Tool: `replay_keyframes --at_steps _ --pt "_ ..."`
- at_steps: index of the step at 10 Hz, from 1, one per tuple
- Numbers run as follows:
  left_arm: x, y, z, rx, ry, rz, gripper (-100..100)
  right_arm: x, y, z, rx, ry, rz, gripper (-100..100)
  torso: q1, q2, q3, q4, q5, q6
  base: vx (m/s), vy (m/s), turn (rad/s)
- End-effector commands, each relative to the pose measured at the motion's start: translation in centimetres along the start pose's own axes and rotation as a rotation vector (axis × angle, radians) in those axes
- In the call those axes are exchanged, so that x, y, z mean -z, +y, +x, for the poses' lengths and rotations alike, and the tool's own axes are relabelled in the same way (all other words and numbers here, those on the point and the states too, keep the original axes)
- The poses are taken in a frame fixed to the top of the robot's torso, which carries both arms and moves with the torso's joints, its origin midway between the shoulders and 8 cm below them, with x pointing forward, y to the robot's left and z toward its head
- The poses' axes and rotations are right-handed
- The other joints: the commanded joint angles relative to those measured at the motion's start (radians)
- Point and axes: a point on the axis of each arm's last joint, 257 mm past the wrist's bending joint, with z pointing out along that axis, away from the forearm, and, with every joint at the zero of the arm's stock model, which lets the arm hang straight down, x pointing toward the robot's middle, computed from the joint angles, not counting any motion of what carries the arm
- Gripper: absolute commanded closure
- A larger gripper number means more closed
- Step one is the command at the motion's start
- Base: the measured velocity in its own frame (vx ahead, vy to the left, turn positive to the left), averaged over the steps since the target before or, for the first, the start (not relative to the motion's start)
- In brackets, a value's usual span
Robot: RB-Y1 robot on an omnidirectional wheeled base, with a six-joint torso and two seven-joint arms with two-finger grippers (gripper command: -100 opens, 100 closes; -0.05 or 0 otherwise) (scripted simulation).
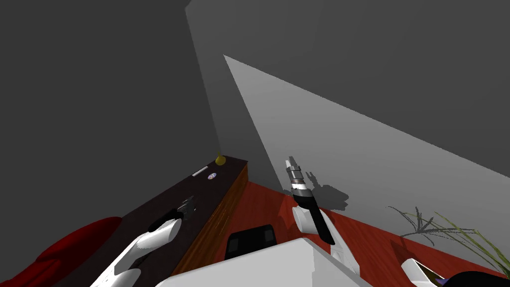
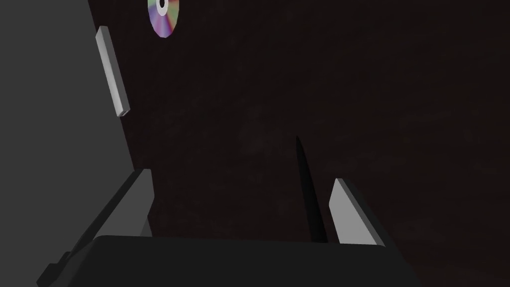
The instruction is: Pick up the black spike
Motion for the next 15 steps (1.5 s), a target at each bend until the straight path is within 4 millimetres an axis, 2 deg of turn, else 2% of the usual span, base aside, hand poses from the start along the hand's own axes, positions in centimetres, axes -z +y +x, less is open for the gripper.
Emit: replay_keyframes --at_steps 1,2,3,4,5,6,7,8,9,10,11,12,13,14,15 --pt "-0.4 0.9 -2.1 0.050 -0.041 -0.057 -100 0.0 0.0 0.0 0.000 0.000 0.000 0 0.000 0.000 0.000 0.000 0.000 0.000 0.041 0.006 -0.123" --pt "-0.5 2.0 -2.8 0.053 -0.055 -0.085 -100 0.0 0.0 0.0 0.000 0.000 0.000 0 0.000 -0.001 0.000 0.000 0.000 0.000 0.036 0.013 -0.057" --pt "-0.5 2.9 -4.5 0.098 -0.090 -0.129 -100 0.0 0.0 0.0 0.000 0.000 0.000 0 0.001 0.000 0.000 0.000 0.000 0.000 0.034 0.020 -0.127" --pt "-0.5 3.6 -4.9 0.101 -0.099 -0.147 -100 0.0 0.0 0.0 0.000 0.000 0.000 0 0.001 0.000 0.000 0.000 0.000 0.000 0.021 0.024 -0.056" --pt "-0.3 4.8 -6.8 0.149 -0.138 -0.195 -100 0.0 0.0 0.0 0.000 0.000 0.000 0 0.001 0.001 0.000 0.000 0.000 0.000 0.023 0.023 -0.124" --pt "-0.3 5.1 -6.9 0.150 -0.142 -0.206 -100 0.0 0.0 0.0 0.000 0.000 0.000 0 0.001 0.001 0.000 0.000 0.000 0.000 0.023 0.027 -0.063" --pt "-0.1 6.2 -8.7 0.199 -0.178 -0.242 -100 0.0 0.0 0.0 0.000 0.000 0.000 0 0.002 0.001 0.000 0.000 0.000 0.000 0.023 0.034 -0.118" --pt "0.1 6.7 -8.8 0.200 -0.184 -0.262 -100 0.0 0.0 0.0 0.000 0.000 0.000 0 0.002 0.001 0.001 0.000 0.000 0.000 0.015 0.036 -0.065" --pt "0.5 7.9 -10.4 0.249 -0.219 -0.307 -100 0.0 0.0 0.0 0.000 0.000 0.000 0 0.002 0.001 0.001 0.000 0.000 0.000 0.018 0.048 -0.131" --pt "0.6 8.2 -10.5 0.250 -0.223 -0.316 -100 0.0 0.0 0.0 0.000 0.000 0.000 0 0.003 0.001 0.001 0.000 0.001 0.000 0.014 0.038 -0.065" --pt "1.2 9.5 -12.1 0.300 -0.259 -0.361 -100 0.0 0.0 0.0 0.000 0.000 0.000 0 0.002 0.001 0.001 0.000 0.000 0.000 0.010 0.036 -0.101" --pt "1.2 9.7 -12.1 0.300 -0.260 -0.367 -100 0.0 0.0 0.0 0.000 0.000 0.000 0 0.002 0.002 0.001 0.000 0.000 0.000 0.010 0.038 -0.063" --pt "1.9 11.1 -13.4 0.349 -0.294 -0.412 -100 0.0 0.0 0.0 0.000 0.000 0.000 0 0.002 0.001 0.001 0.000 0.000 0.000 0.013 0.046 -0.128" --pt "1.9 11.1 -13.4 0.350 -0.295 -0.416 -100 0.0 0.0 0.0 0.000 0.000 0.000 0 0.003 0.001 0.001 0.000 0.000 0.000 0.010 0.046 -0.070" --pt "2.7 12.5 -14.6 0.398 -0.327 -0.458 -100 0.0 0.0 0.0 0.000 0.000 0.000 0 0.002 0.002 0.001 0.000 0.000 0.000 0.005 0.045 -0.144"
